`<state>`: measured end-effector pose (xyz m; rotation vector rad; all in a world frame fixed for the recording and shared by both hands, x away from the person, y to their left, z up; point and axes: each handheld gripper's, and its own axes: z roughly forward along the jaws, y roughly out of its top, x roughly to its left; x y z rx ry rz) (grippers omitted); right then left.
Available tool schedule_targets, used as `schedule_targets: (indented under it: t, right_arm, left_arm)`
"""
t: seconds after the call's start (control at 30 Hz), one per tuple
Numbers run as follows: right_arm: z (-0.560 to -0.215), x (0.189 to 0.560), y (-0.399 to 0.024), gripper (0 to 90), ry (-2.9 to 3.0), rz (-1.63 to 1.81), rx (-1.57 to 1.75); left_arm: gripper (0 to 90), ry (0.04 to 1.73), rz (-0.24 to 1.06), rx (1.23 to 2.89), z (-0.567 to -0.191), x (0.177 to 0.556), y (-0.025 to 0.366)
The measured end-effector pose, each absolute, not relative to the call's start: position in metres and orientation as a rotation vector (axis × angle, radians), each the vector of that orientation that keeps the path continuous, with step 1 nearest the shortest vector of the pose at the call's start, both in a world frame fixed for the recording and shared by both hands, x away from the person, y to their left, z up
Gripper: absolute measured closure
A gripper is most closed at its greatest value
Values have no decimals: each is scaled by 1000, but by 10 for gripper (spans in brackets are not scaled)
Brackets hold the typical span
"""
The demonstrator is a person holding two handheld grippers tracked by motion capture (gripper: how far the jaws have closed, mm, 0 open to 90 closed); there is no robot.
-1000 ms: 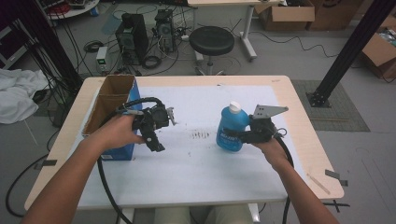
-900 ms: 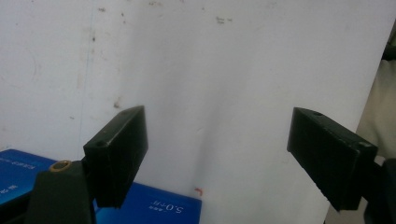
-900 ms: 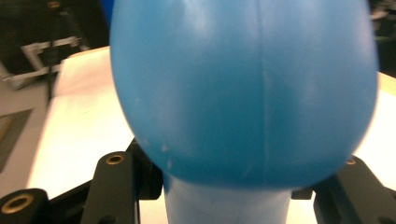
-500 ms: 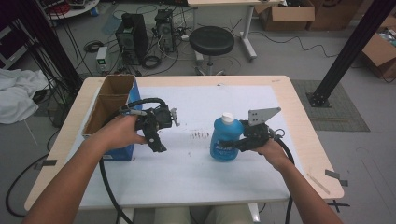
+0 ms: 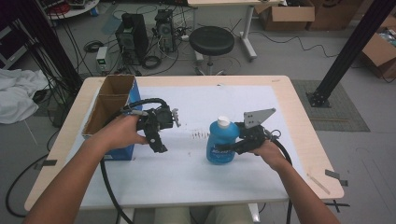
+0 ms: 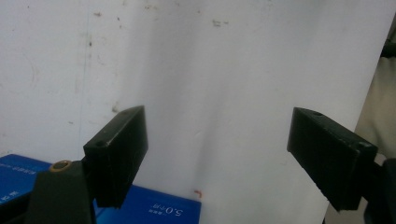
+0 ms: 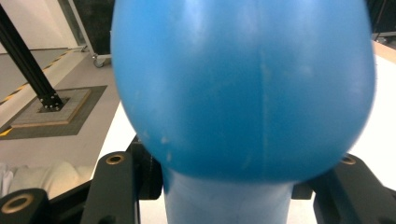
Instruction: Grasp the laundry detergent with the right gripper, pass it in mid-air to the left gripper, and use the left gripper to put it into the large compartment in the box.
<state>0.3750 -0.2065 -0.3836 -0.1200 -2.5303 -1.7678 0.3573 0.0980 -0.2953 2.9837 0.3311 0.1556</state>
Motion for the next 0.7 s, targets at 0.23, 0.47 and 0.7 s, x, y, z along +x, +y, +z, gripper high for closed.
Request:
schedule_targets:
  t: [0.23,0.47,0.7]
  right_arm:
    - [-385,374,-200,446,-2525,-1751,-99]
    - [-383,375,-190,446,-2516,-1756,-82]
    - [-379,376,-176,447,-2547,-1723,-48]
  left_arm:
    - [208,294,153,2978,-286,356,90]
    - [208,239,156,2976,-270,357,75]
    - [206,206,169,2965,-255,359,65]
